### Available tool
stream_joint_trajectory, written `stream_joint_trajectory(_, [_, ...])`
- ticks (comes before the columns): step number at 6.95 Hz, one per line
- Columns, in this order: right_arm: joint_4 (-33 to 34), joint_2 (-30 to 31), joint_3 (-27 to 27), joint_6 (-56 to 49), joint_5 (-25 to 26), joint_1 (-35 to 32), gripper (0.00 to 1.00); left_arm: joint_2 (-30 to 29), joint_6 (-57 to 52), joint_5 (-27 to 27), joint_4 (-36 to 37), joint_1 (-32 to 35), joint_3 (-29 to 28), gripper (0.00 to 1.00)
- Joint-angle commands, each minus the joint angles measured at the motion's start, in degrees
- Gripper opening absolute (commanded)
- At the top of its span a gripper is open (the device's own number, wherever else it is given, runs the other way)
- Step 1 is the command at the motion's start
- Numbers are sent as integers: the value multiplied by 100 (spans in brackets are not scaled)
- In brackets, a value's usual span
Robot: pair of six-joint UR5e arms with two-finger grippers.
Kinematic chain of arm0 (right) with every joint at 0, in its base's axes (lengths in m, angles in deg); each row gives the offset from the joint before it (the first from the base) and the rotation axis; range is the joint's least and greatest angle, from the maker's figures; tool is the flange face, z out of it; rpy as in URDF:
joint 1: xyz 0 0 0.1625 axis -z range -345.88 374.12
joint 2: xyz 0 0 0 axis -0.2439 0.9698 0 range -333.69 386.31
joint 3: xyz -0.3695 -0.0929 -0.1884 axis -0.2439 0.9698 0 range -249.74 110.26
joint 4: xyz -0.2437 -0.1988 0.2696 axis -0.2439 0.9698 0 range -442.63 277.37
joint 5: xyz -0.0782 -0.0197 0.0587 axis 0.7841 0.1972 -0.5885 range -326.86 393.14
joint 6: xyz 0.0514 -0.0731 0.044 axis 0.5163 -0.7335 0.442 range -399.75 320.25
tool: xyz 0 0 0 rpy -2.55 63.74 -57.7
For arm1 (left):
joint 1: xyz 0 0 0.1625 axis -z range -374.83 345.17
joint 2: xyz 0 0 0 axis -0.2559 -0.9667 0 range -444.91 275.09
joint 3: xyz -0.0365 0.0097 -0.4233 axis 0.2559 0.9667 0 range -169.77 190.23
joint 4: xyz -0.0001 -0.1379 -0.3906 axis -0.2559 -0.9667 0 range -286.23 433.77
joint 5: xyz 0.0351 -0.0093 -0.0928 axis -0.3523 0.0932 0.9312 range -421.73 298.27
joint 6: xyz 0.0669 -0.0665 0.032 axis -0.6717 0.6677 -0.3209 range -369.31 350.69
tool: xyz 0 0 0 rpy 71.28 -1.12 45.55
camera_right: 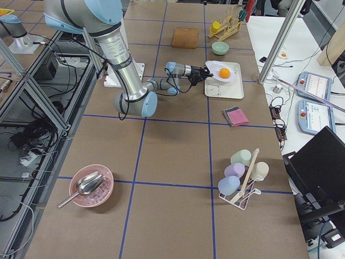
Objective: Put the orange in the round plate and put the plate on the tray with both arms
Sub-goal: 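Push the plate with the right gripper farther away onto the bear tray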
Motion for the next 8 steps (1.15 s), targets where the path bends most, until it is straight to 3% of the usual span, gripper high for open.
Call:
stream_joint_trajectory(1, [85,-161,399,64,-6,-7,0,5,-1,1,25,3,28,99])
stream_joint_trajectory(2, [85,-213,409,72,-6,-16,0,5,-1,1,25,3,28,99])
stream_joint_trajectory(3, [76,-223,410,72,-6,-16,23,-4,-1,1,25,3,19,99])
stream_joint_trajectory(4, [85,-223,392,72,-15,-16,68,-4,-1,1,25,3,19,99])
stream_joint_trajectory(5, [76,-205,331,81,-24,-24,100,5,-1,1,25,3,28,99])
stream_joint_trajectory(6, [76,-136,217,64,-24,-16,100,5,-1,1,25,3,19,99])
stream_joint_trajectory(8, [85,617,-903,-137,2,316,100,14,-1,1,16,3,37,99])
